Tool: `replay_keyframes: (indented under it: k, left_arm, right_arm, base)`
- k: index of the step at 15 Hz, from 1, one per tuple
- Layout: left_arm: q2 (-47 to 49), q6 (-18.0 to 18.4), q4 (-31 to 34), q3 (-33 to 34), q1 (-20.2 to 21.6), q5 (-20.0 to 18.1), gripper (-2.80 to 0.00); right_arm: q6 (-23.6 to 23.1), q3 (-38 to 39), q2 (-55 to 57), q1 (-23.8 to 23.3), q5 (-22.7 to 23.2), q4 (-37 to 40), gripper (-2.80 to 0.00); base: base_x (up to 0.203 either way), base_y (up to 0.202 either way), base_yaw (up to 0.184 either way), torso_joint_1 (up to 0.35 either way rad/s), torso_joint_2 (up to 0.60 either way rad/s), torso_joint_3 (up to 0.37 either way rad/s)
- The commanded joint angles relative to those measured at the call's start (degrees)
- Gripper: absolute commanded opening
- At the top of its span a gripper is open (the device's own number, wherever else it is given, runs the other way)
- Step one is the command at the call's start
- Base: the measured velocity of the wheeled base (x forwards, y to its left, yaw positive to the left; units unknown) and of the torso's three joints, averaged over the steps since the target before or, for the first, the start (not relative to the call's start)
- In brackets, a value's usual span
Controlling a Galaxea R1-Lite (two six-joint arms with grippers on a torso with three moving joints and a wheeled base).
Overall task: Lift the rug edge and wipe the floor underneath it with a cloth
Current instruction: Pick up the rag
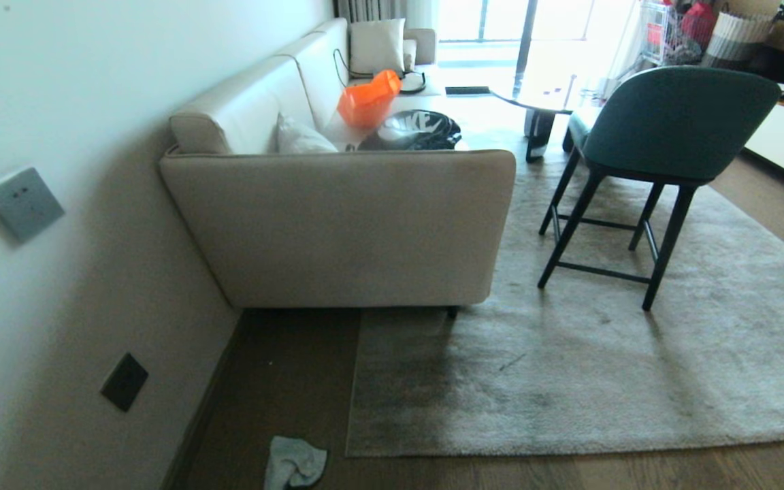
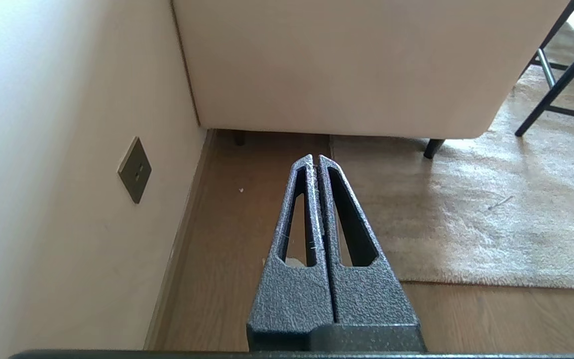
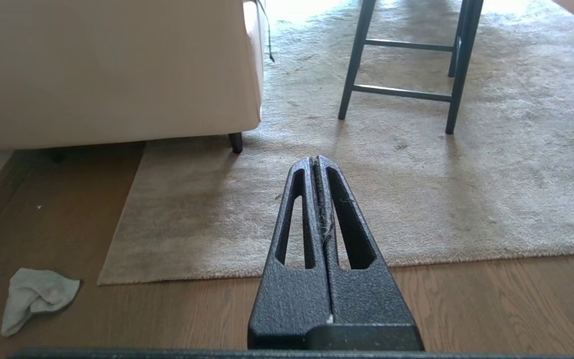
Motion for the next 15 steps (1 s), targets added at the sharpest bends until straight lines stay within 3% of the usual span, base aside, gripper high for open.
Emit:
replay_keyframes:
  k: [1, 15]
  left_arm:
    - [0.0, -0.1, 0.0, 0.0, 0.1, 0.0, -2.80]
    - [0.0, 0.0, 0.0, 0.0, 0.0, 0.0, -2.80]
  right_arm:
    - [0.0, 0.0, 0.0, 0.0, 0.1, -0.1, -2.80]
    - [0.0, 0.0, 0.1, 0.0, 0.0, -0.1, -2.80]
  base:
    - [0.000, 0.000, 0.000, 0.022, 0.14, 0.153]
    - [0.000, 0.000, 0.000, 0.003, 0.01, 0.012]
